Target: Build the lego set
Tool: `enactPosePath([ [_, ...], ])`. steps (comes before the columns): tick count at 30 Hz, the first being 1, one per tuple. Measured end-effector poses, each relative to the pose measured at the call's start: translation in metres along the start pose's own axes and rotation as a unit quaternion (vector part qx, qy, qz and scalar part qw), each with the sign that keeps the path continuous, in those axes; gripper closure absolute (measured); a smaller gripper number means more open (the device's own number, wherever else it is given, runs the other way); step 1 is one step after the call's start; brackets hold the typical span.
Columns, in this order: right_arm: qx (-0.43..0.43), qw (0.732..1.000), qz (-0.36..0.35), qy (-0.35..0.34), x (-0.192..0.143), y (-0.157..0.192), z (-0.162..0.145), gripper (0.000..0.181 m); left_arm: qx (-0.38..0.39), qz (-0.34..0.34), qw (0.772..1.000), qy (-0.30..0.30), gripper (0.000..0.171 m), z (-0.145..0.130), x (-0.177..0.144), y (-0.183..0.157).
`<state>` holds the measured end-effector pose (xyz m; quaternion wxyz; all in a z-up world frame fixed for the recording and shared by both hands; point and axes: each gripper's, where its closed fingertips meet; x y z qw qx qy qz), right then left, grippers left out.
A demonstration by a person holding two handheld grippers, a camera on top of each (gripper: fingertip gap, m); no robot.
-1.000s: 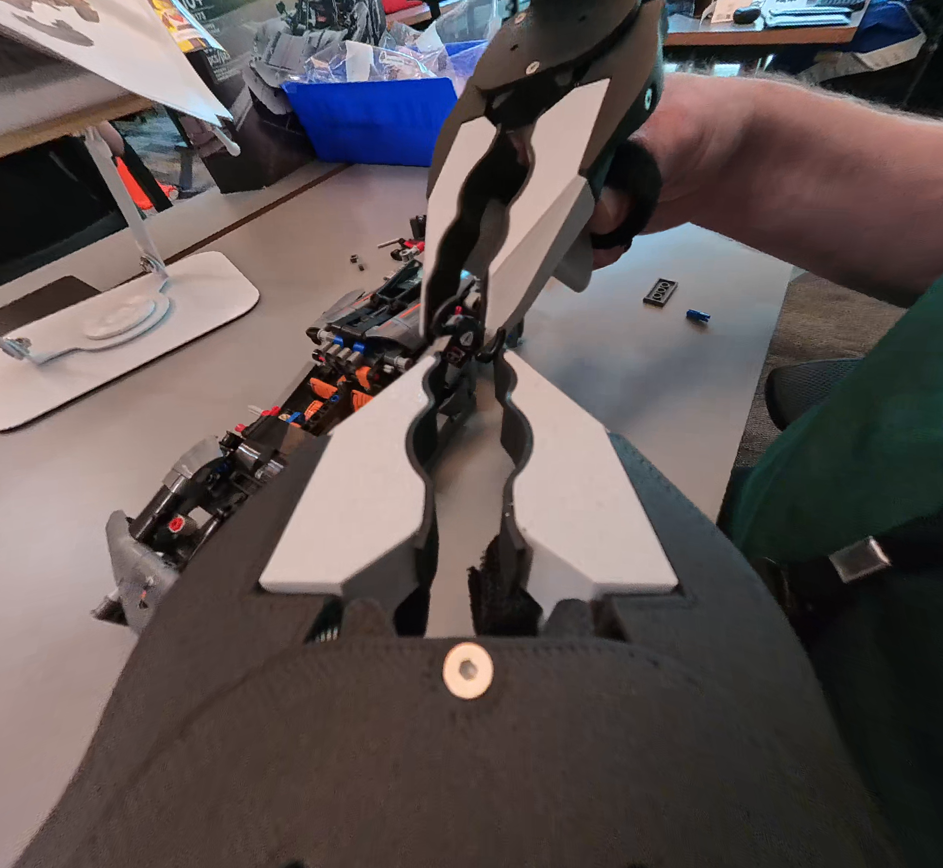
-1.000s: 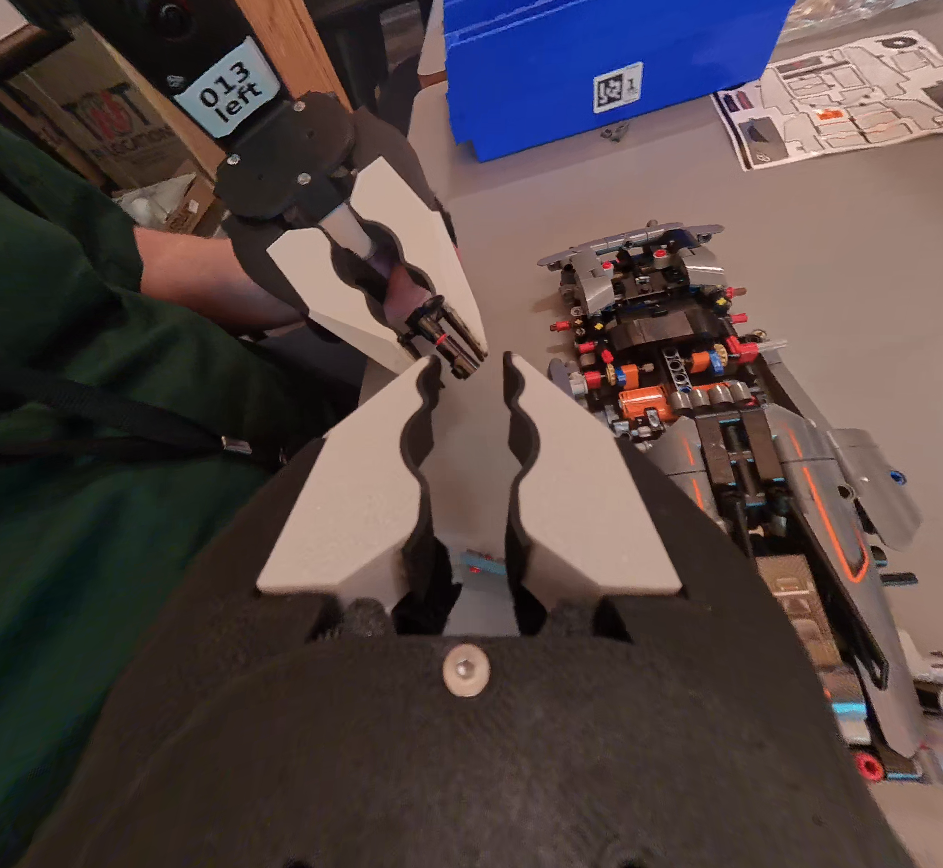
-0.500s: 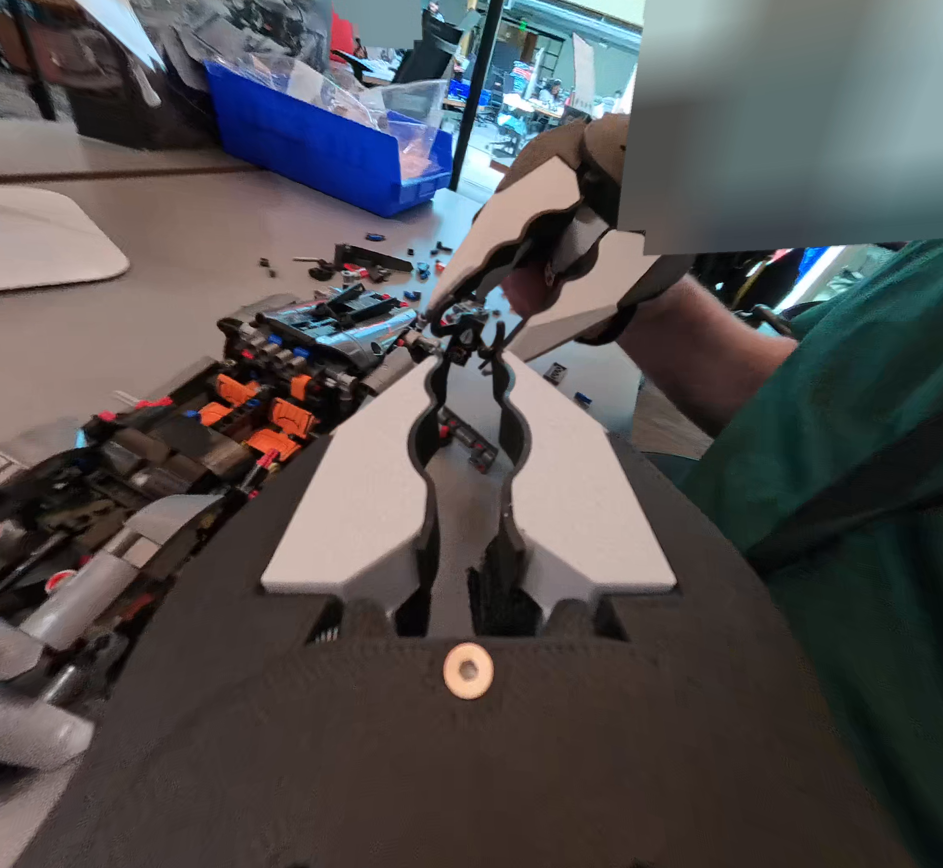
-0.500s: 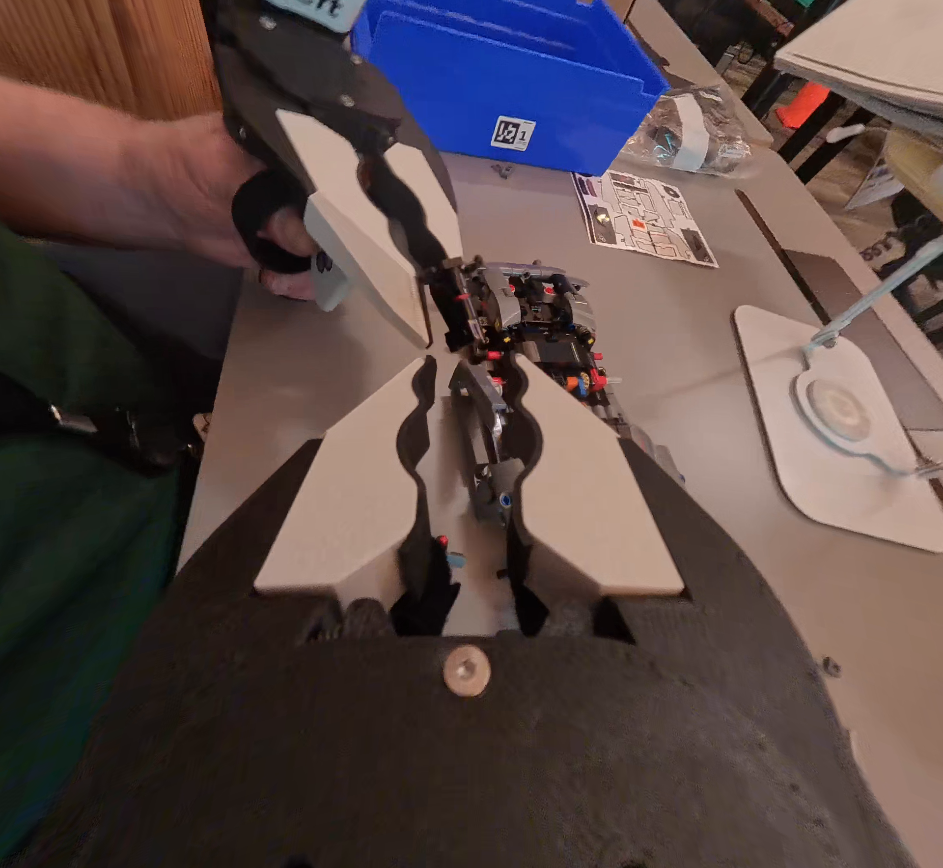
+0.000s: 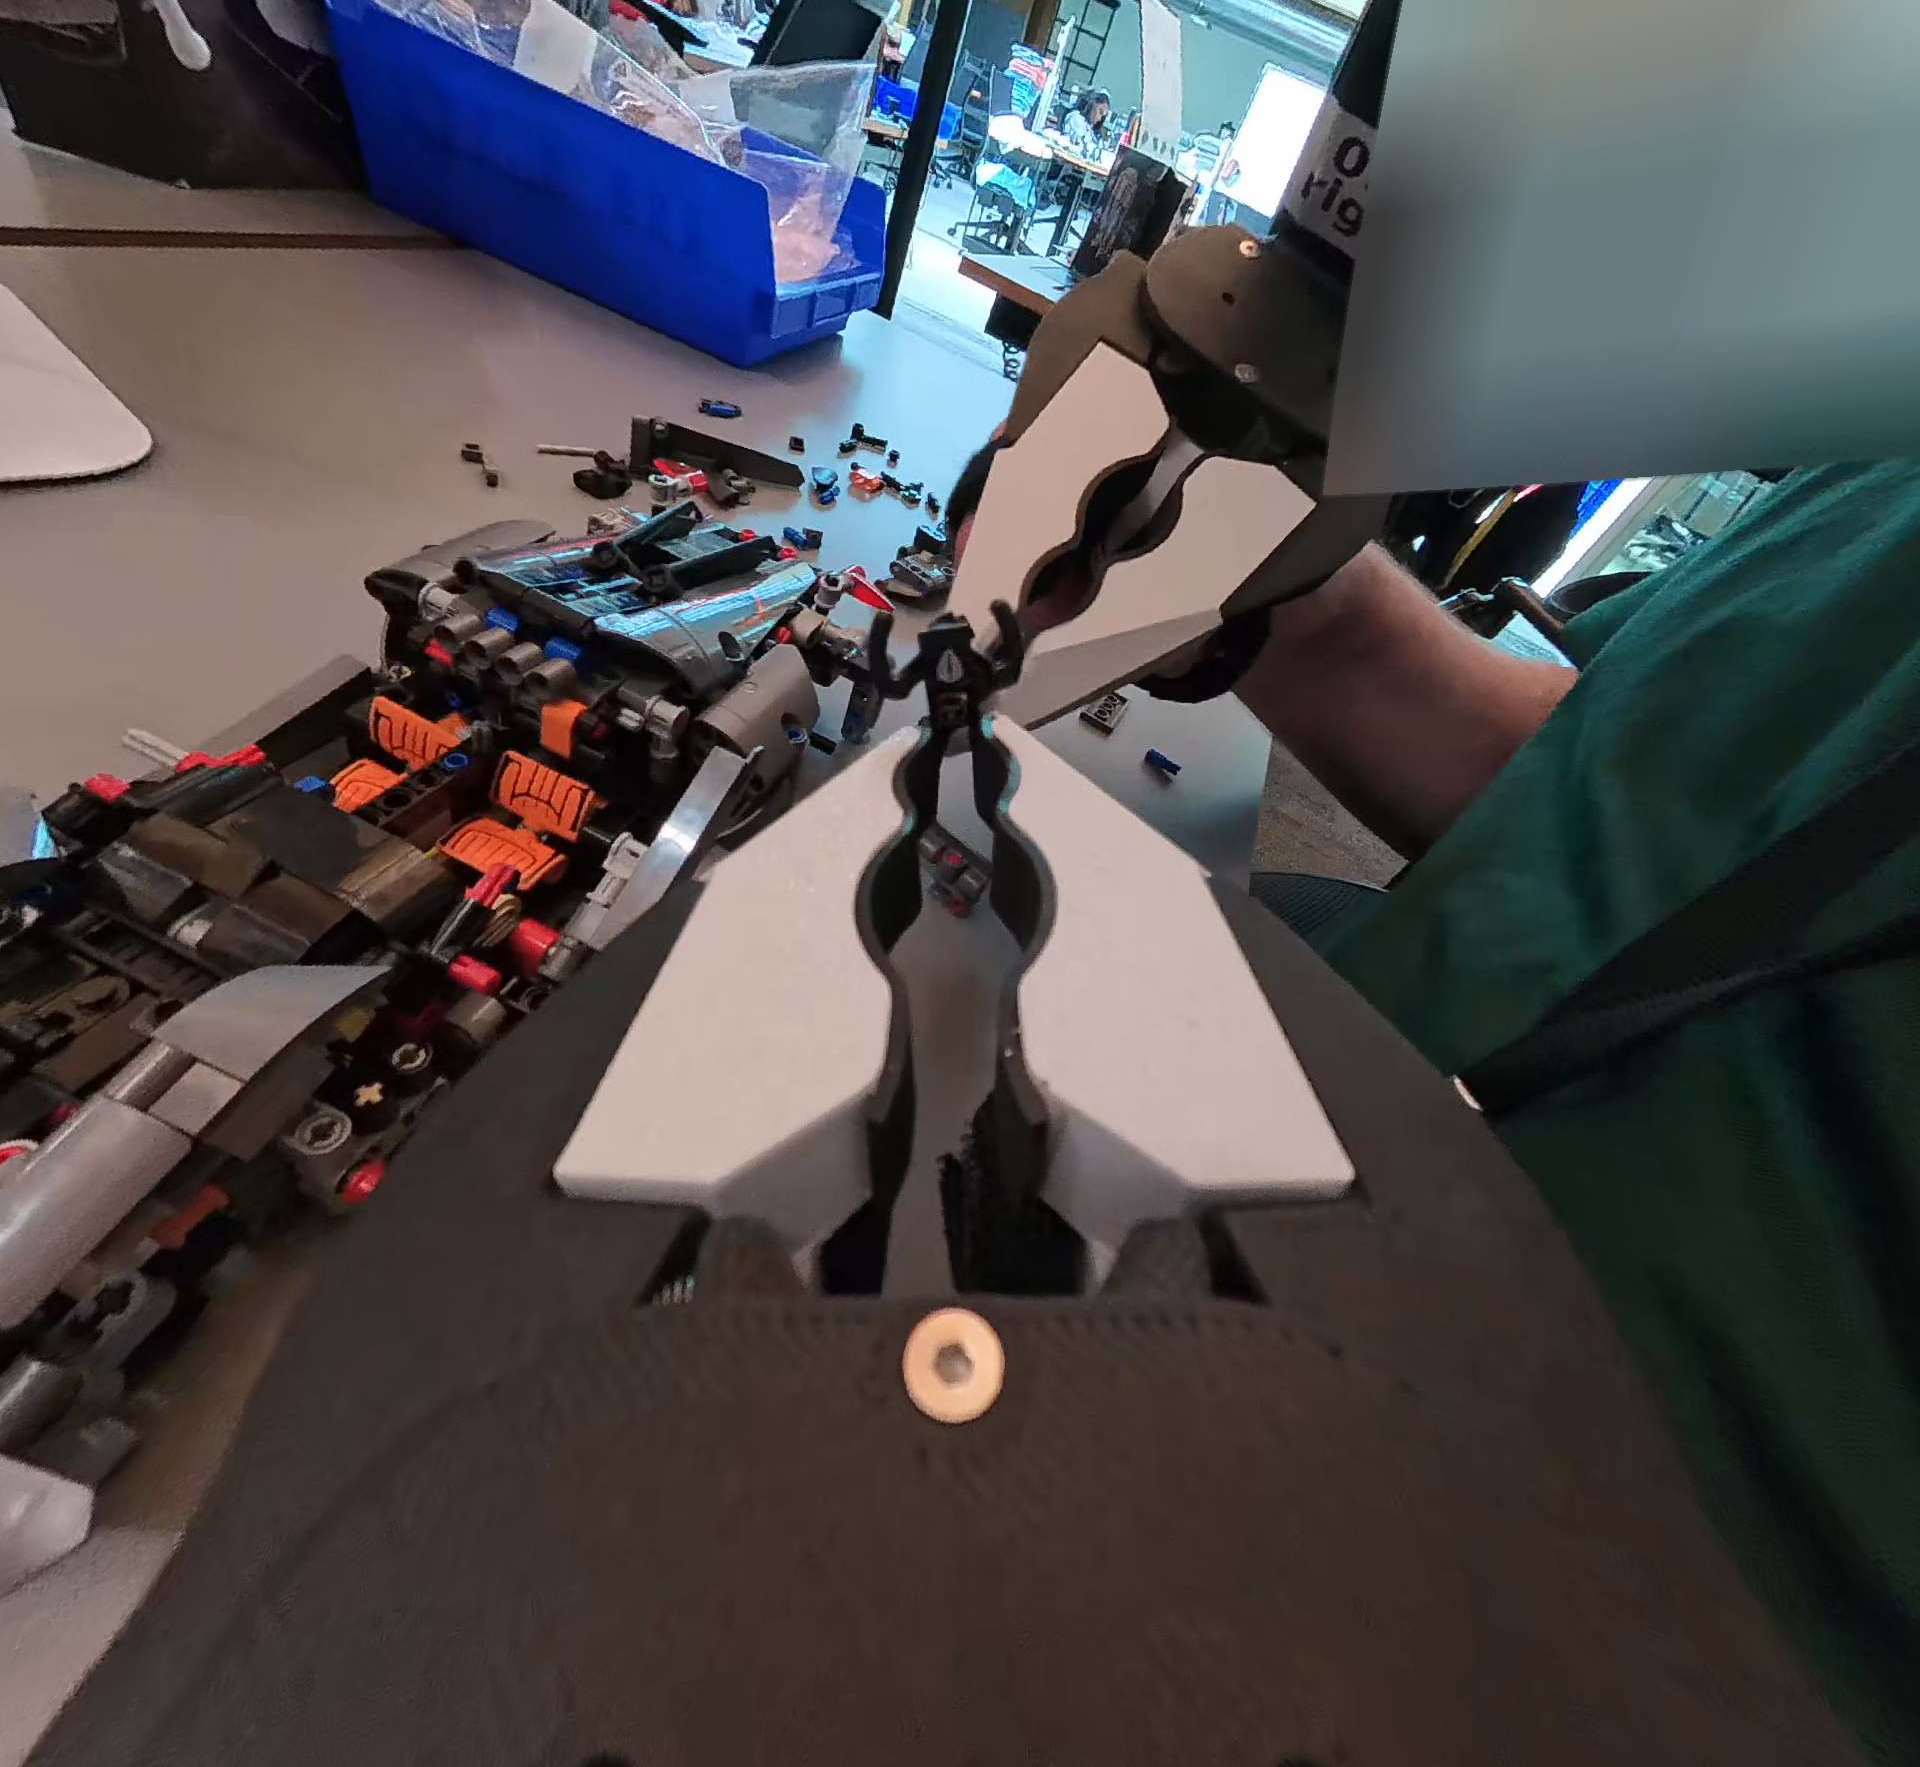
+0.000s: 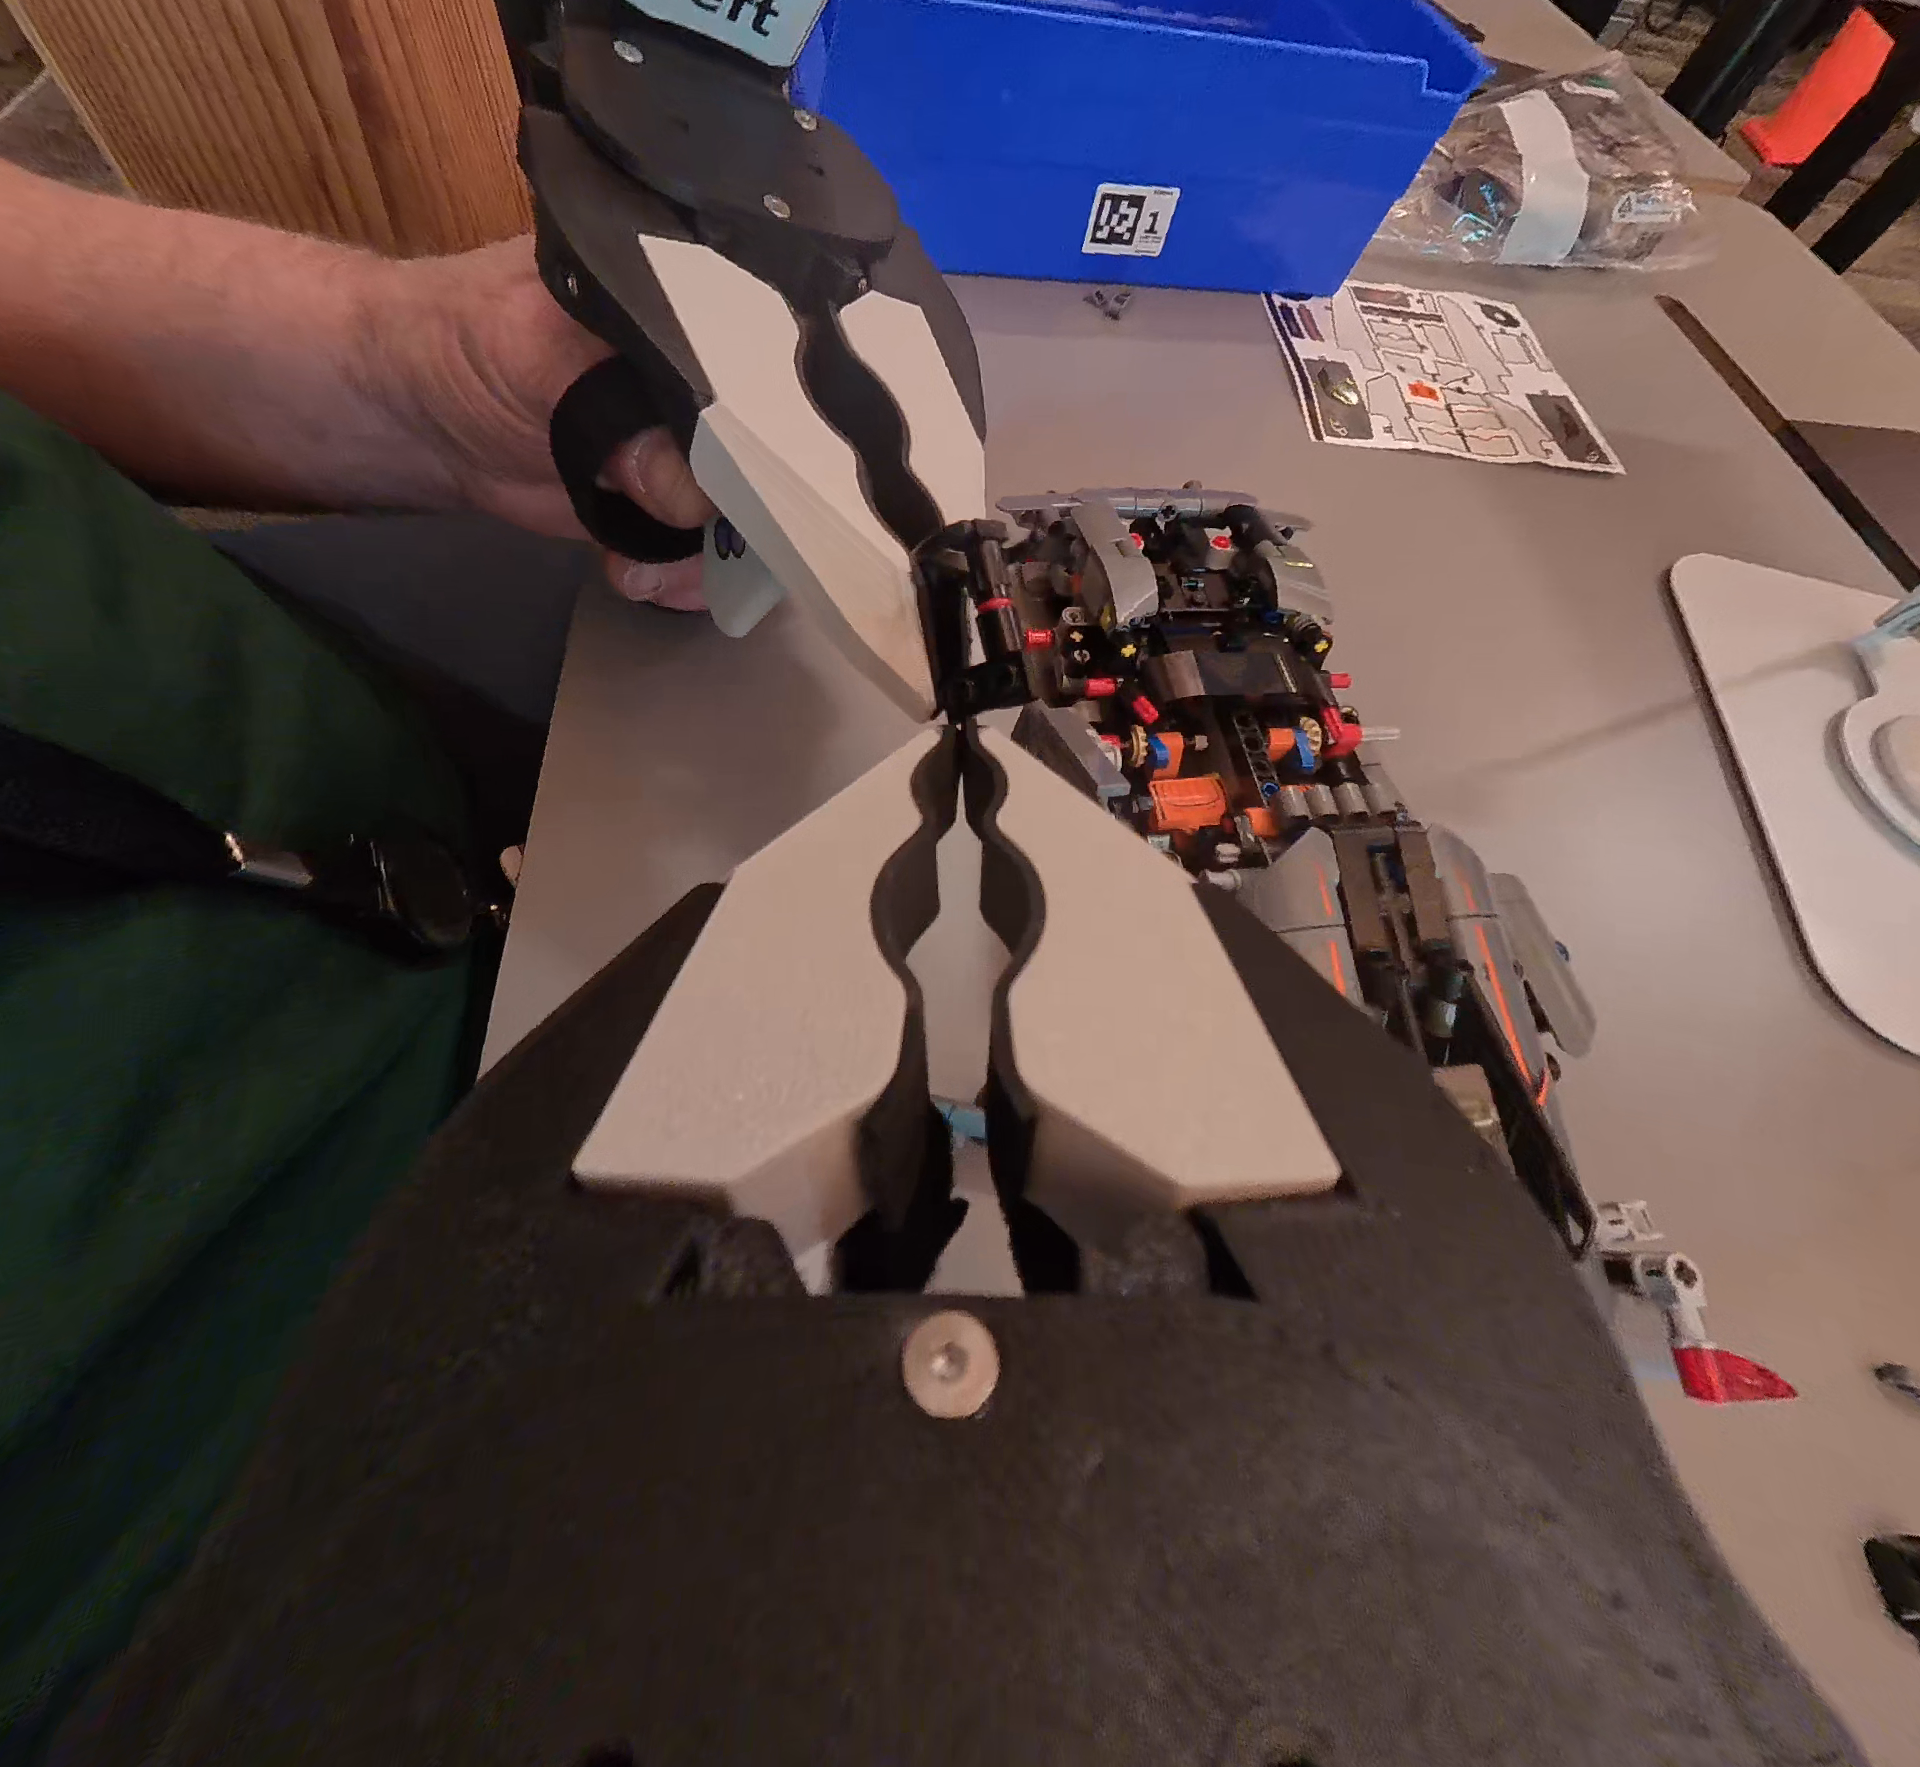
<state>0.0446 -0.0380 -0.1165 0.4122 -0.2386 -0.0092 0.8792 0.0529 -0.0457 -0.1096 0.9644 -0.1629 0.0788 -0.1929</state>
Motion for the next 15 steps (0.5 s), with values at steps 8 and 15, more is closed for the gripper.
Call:
enactPosePath([
  [8, 0.037, 0.999, 0.004, -0.014, -0.010, 0.000, -0.004, 0.181, -0.026, -0.023, 0.999, -0.004, 0.167, -0.005, 0.006, 0.002],
  [15, 0.067, 0.997, -0.007, -0.029, -0.018, -0.011, -0.006, 0.173, -0.032, -0.039, 0.999, -0.003, 0.168, -0.004, 0.012, 0.000],
])
Point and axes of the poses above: each gripper's, where its closed fingertips meet, x out along the fingers, z out of its top, y = z × x across the jaws, and after that the axes turned 10 degrees about -z, right-handed
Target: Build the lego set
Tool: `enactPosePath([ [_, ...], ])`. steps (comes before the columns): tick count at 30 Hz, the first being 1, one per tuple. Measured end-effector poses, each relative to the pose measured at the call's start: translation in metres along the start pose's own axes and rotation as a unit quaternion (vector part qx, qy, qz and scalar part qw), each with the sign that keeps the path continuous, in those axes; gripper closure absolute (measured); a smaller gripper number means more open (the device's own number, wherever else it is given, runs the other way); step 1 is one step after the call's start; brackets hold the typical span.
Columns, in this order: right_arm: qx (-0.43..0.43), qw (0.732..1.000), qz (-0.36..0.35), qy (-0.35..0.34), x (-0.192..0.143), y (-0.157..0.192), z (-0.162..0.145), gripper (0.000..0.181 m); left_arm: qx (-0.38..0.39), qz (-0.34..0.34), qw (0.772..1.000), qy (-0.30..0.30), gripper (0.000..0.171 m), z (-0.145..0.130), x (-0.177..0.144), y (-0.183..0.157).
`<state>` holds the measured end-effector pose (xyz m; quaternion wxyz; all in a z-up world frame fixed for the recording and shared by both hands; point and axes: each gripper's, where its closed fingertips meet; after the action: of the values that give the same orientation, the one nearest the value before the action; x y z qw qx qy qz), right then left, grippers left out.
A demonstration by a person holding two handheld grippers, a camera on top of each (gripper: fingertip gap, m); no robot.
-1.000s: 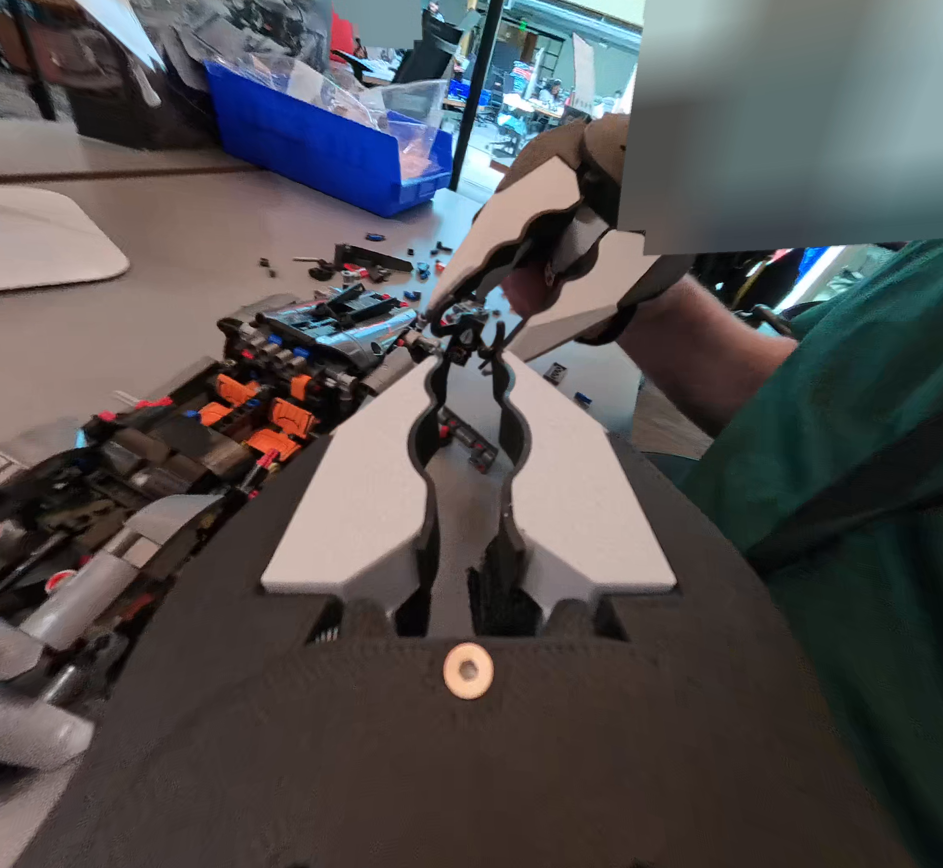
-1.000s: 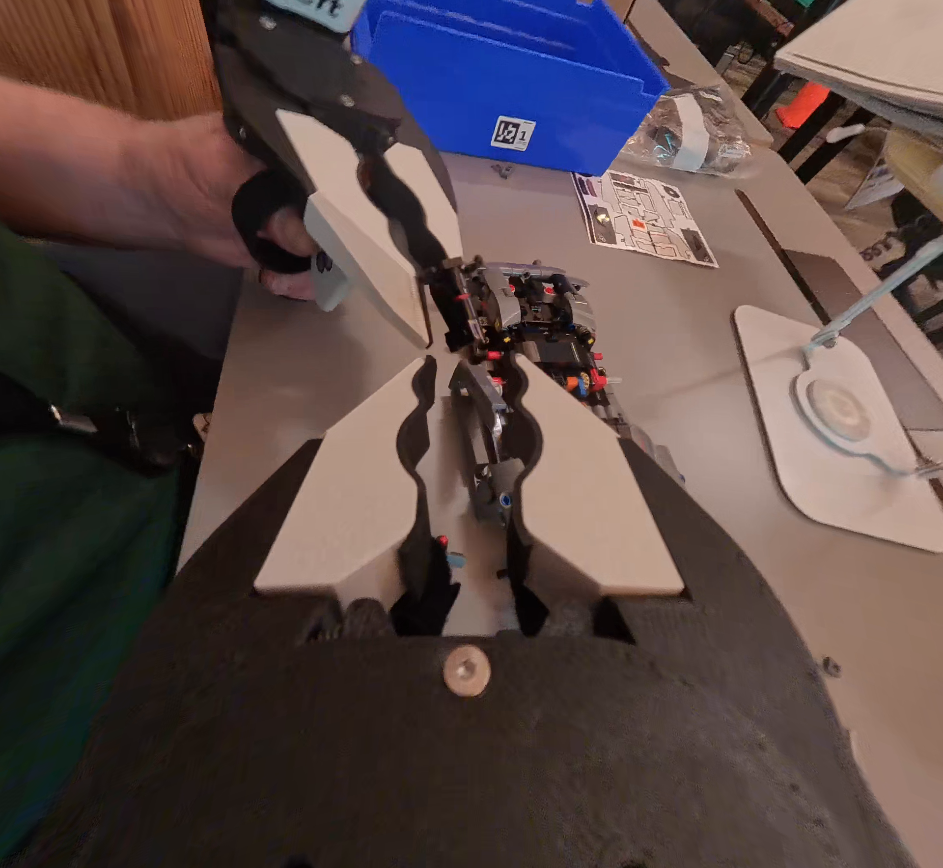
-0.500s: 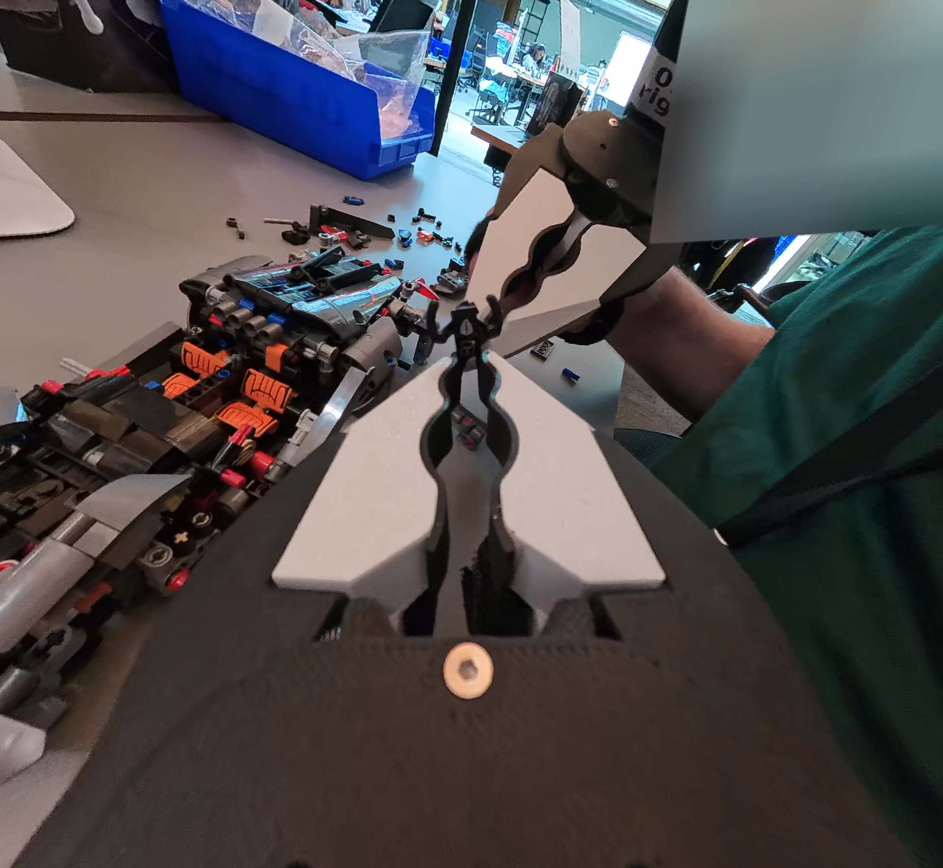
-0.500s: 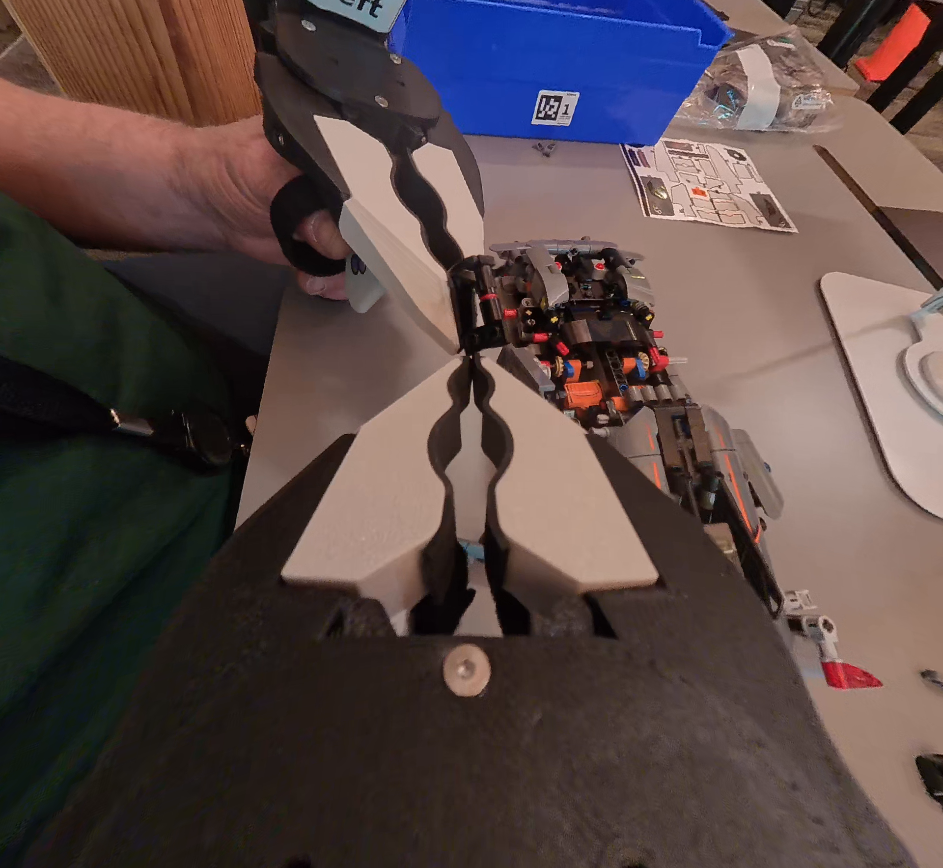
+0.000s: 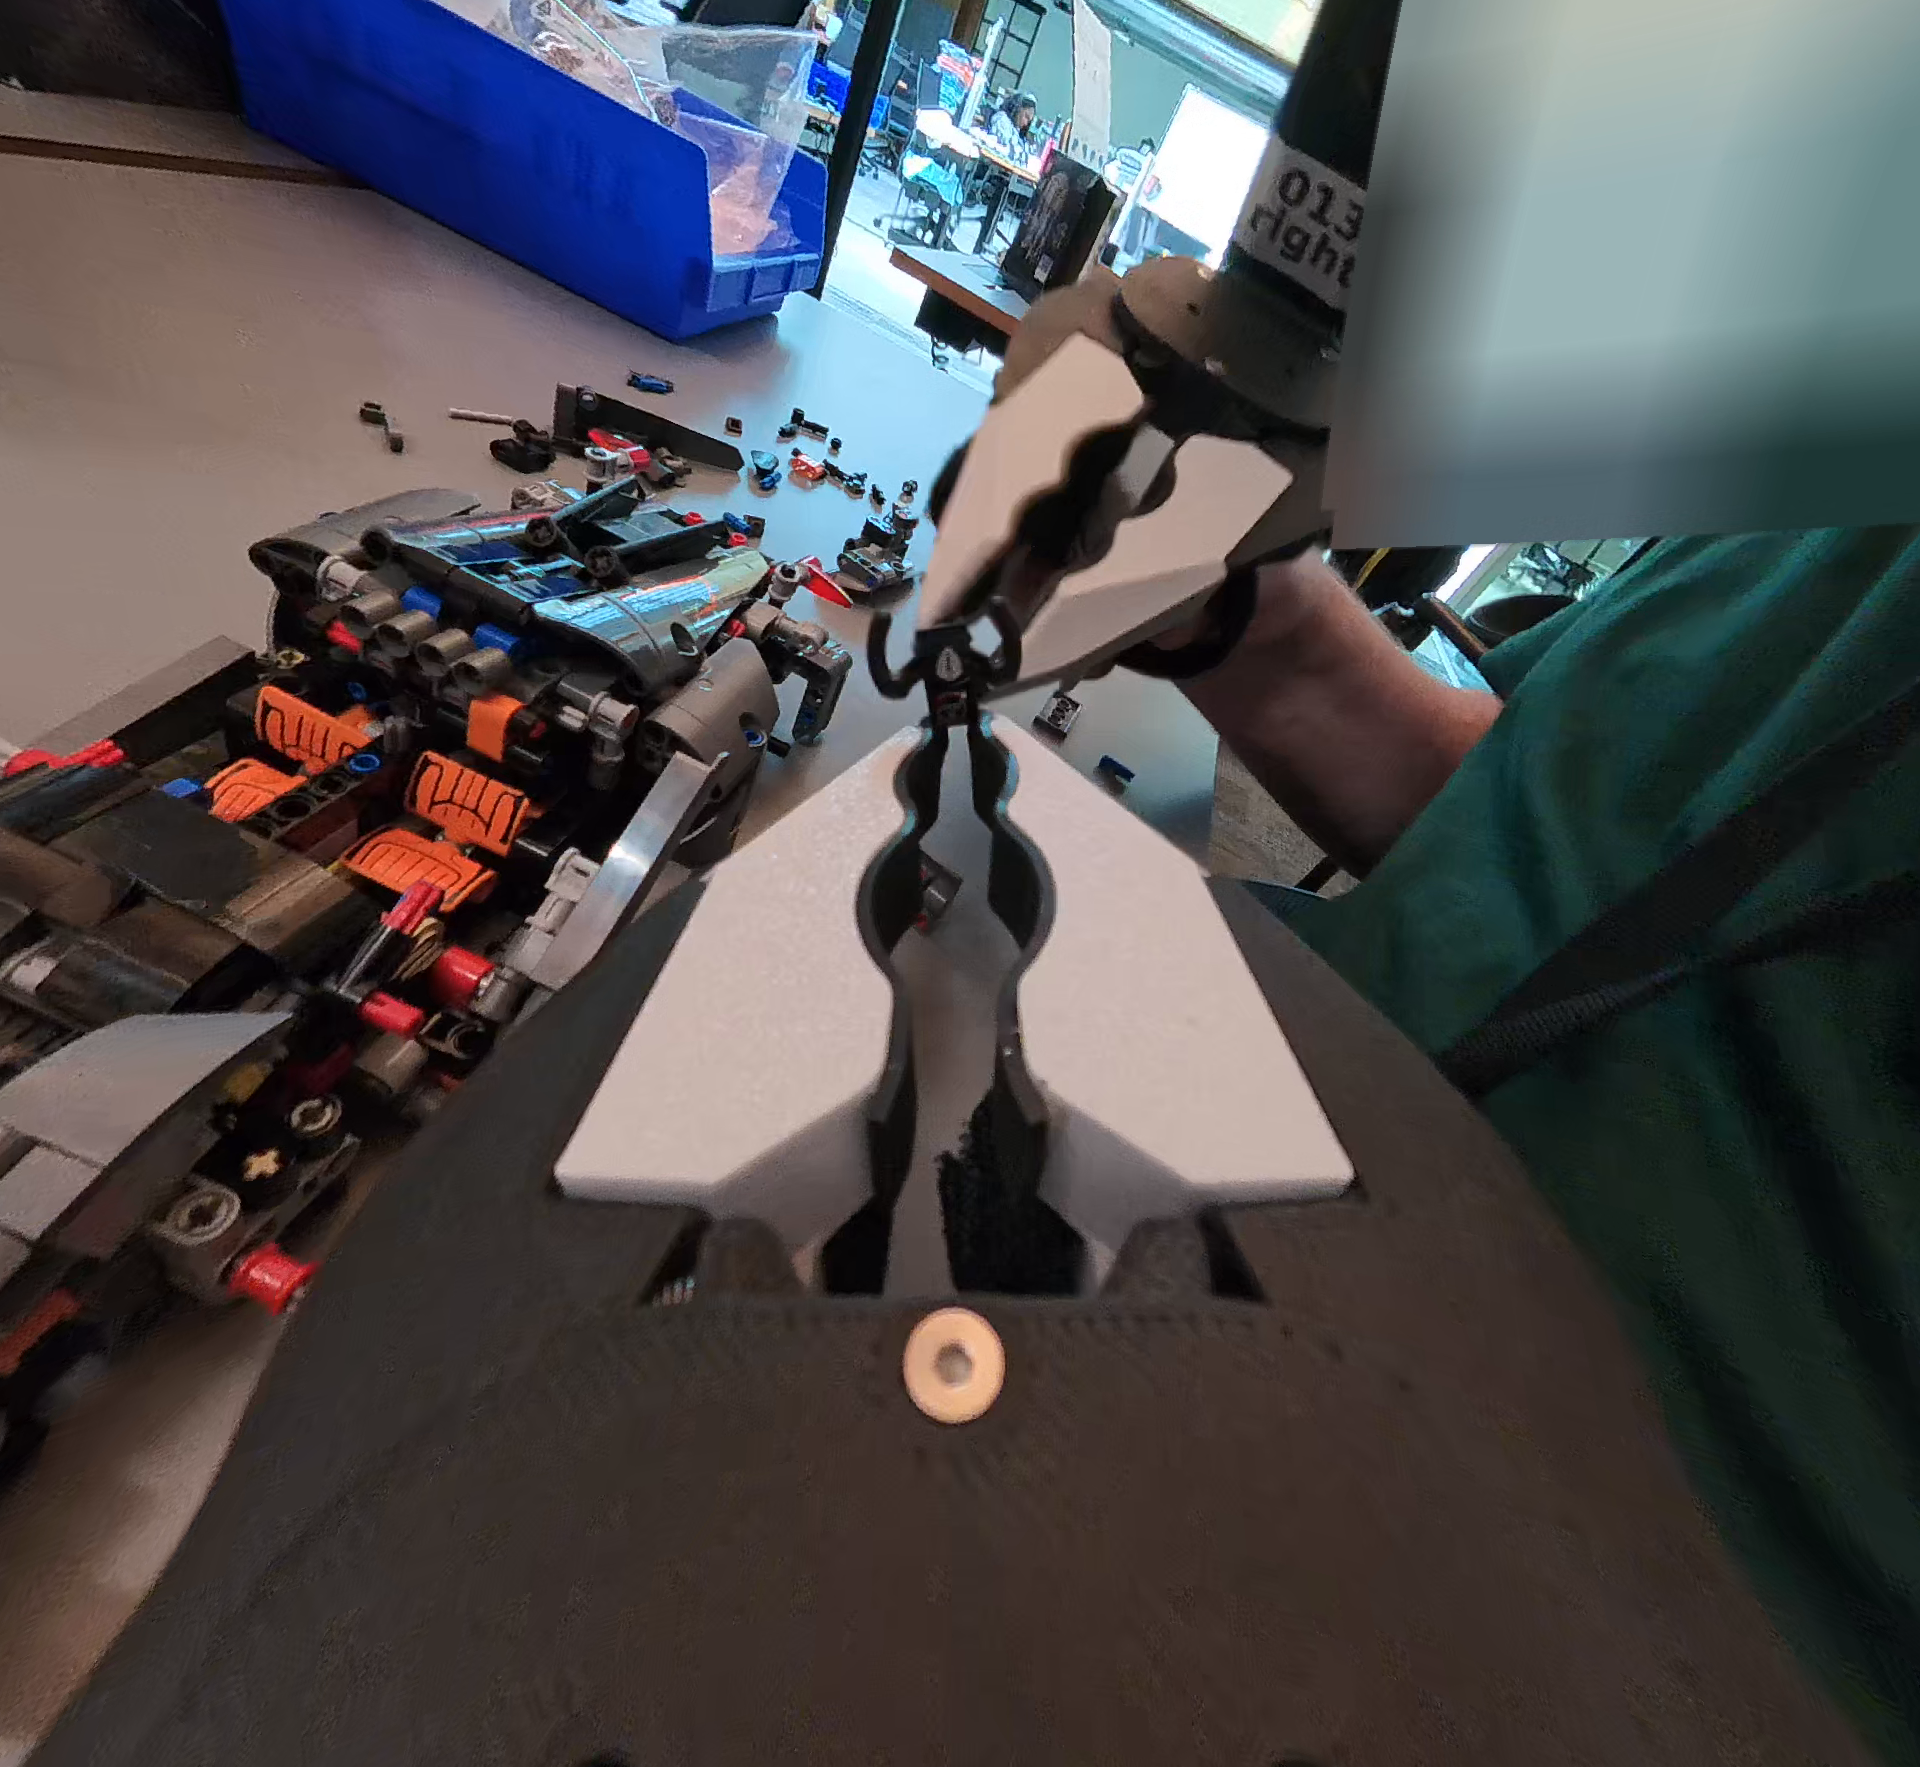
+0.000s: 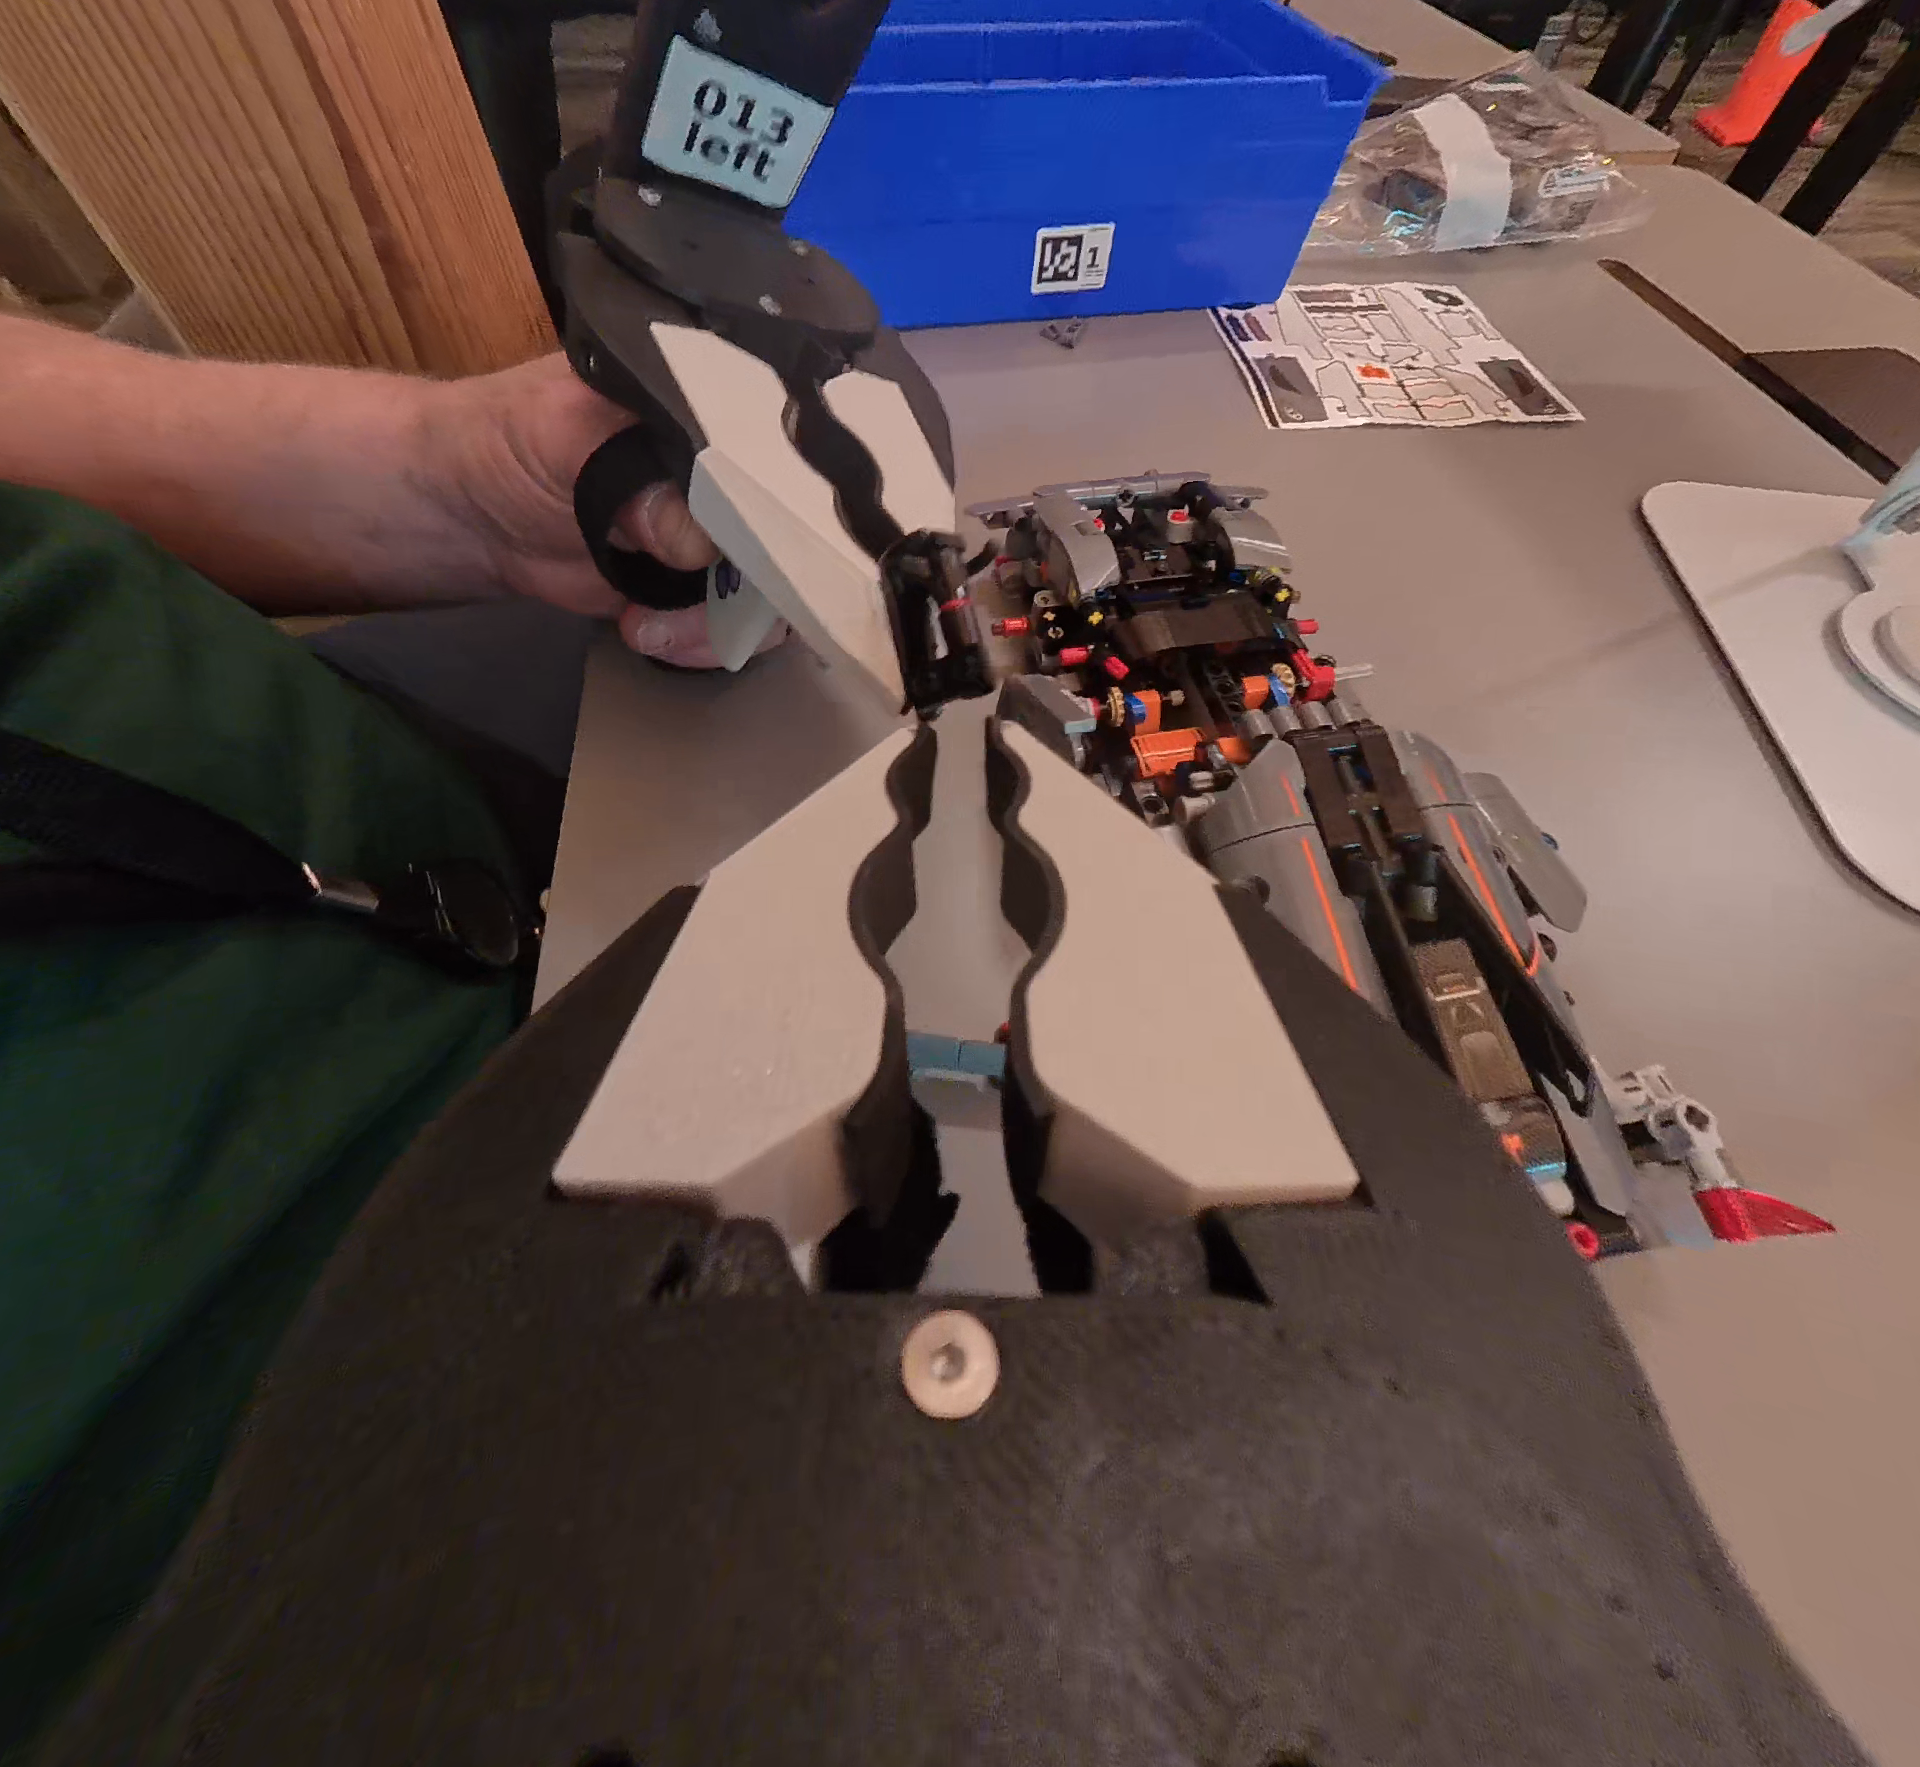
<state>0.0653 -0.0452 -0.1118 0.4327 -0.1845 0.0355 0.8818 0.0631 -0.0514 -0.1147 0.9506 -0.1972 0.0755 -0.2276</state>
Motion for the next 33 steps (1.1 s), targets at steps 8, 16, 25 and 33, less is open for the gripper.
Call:
enactPosePath([
  [8, 0.034, 0.995, 0.094, 0.012, 0.002, 0.017, 0.004, 0.170, 0.043, -0.028, 0.994, 0.097, 0.168, -0.012, 0.004, -0.011],
  [16, 0.123, 0.988, 0.090, -0.024, 0.001, 0.000, 0.013, 0.176, 0.059, 0.000, 0.995, 0.081, 0.163, 0.005, 0.007, 0.002],
  [25, 0.380, 0.896, 0.131, -0.190, -0.014, -0.037, 0.049, 0.176, 0.050, 0.051, 0.997, 0.005, 0.149, 0.031, 0.024, 0.010],
  [33, 0.417, 0.868, 0.134, -0.233, -0.010, -0.037, 0.056, 0.176, 0.015, 0.052, 0.997, -0.056, 0.162, 0.052, 0.028, 0.011],
])
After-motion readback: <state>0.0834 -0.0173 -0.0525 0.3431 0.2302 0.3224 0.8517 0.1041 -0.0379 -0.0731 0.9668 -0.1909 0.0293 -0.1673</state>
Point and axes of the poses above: each gripper's, where its closed fingertips meet, x out along the fingers, z out of its top, y = z × x across the jaws, and after that the axes turned 10 degrees about -z, right-handed
